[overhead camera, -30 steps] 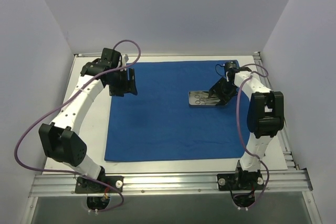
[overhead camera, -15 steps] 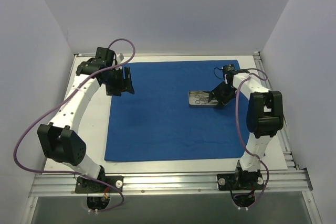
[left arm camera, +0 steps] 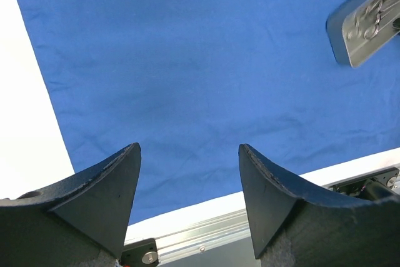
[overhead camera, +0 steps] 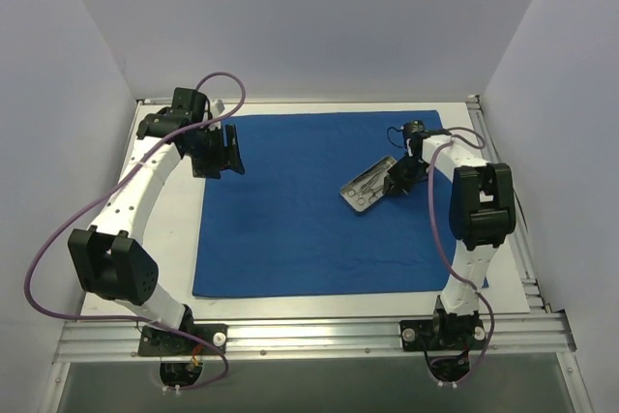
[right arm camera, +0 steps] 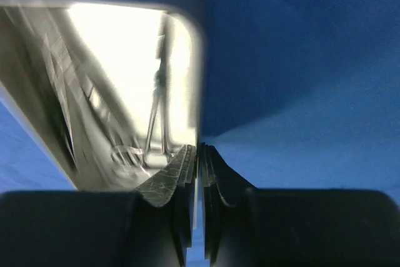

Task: Open and lay out the surgical kit
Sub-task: Adjust the container in the surgical kit, then pick up the medical item from the container, then place the medical item in the surgical kit.

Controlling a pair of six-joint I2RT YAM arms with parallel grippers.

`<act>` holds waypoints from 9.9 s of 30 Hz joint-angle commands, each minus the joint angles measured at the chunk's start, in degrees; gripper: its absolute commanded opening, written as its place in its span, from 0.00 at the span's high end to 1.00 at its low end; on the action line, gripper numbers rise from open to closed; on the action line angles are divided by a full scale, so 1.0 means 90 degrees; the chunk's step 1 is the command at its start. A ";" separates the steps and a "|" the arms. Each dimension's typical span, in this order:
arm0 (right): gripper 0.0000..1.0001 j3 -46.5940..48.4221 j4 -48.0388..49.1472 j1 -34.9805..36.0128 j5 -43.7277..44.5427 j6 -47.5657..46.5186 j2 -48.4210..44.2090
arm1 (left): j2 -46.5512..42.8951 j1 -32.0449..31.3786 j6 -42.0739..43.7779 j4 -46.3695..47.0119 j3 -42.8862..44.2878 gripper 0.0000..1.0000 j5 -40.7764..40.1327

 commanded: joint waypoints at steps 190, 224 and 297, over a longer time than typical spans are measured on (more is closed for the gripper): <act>1.00 -0.1823 1.2778 0.2263 -0.6507 0.2218 -0.1532 | -0.1137 -0.0314 -0.3447 0.5654 -0.2406 0.50 0.3381; 0.41 -0.0574 0.5476 0.2127 -0.5434 -0.3022 -0.2010 | -0.0990 -0.0021 -0.3401 0.6135 -0.2563 0.98 0.4329; 0.47 0.0843 -0.0533 0.0574 -0.1693 -0.6054 -0.1551 | 0.5328 0.0126 0.0400 -0.0166 0.3248 0.78 -0.1814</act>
